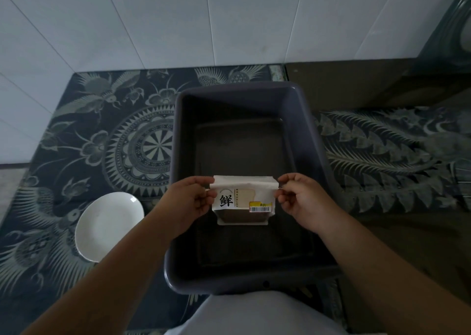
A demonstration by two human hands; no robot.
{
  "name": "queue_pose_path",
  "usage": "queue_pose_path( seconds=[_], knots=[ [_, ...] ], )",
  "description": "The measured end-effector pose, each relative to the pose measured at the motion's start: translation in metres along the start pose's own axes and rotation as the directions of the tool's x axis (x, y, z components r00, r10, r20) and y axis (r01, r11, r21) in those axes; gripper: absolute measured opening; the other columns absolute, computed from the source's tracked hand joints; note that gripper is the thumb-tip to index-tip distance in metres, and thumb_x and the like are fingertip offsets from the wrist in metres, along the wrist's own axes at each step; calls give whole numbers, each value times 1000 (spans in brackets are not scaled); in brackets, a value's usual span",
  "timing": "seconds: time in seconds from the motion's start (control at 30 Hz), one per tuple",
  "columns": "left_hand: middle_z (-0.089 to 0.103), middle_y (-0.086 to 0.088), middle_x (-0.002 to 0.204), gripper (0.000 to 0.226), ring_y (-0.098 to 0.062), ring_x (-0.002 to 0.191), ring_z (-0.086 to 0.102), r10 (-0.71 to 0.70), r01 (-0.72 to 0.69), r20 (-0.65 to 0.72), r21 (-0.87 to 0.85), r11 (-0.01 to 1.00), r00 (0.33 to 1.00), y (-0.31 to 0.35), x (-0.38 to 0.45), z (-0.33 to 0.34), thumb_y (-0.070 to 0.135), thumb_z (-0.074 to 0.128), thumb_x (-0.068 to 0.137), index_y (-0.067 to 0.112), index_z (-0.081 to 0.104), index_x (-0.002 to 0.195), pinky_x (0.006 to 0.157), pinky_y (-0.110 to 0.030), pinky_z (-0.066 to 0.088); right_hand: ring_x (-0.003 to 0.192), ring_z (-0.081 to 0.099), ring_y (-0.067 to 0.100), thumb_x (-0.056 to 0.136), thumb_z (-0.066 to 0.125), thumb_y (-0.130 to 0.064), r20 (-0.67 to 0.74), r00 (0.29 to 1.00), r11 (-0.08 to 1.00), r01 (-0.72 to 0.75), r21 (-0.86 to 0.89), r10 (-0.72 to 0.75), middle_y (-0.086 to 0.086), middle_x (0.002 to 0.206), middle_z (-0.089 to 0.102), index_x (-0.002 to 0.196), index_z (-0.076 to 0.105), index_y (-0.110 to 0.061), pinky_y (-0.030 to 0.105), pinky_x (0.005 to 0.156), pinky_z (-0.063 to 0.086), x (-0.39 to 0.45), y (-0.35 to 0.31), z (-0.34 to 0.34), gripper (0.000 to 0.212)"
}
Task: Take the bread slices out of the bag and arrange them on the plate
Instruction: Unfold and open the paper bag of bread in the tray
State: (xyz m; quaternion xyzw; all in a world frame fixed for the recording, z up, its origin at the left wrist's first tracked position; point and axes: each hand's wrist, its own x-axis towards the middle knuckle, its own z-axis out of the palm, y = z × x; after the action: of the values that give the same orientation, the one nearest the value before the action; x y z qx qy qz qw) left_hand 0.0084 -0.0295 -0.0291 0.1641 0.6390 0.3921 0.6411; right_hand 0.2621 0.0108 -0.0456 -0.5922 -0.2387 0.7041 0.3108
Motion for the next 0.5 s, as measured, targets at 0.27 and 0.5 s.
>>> queue_pose_path(
  seconds=[0.27, 0.5],
  knots=[
    [76, -2, 97, 21, -15, 90, 71, 282, -257, 36, 538, 803, 959, -4, -1, -4, 18, 64, 93, 22, 69, 113, 83, -31, 56, 82, 74, 19, 93, 60, -20, 32, 968, 912, 244, -331, -248, 3, 85, 77, 94, 71, -16, 30, 68, 54, -5, 7, -5, 12],
    [70, 10, 89, 22, 3, 80, 63, 592, -455, 145, 787, 416, 792, -12, 1, -5, 17, 73, 87, 22, 71, 108, 67, -4, 44, 64, 63, -3, 83, 74, -24, 269, 679, 212, 536, -817, -683, -16, 68, 63, 83, 69, -24, 9, 57, 47, -3, 16, -9, 5]
  ],
)
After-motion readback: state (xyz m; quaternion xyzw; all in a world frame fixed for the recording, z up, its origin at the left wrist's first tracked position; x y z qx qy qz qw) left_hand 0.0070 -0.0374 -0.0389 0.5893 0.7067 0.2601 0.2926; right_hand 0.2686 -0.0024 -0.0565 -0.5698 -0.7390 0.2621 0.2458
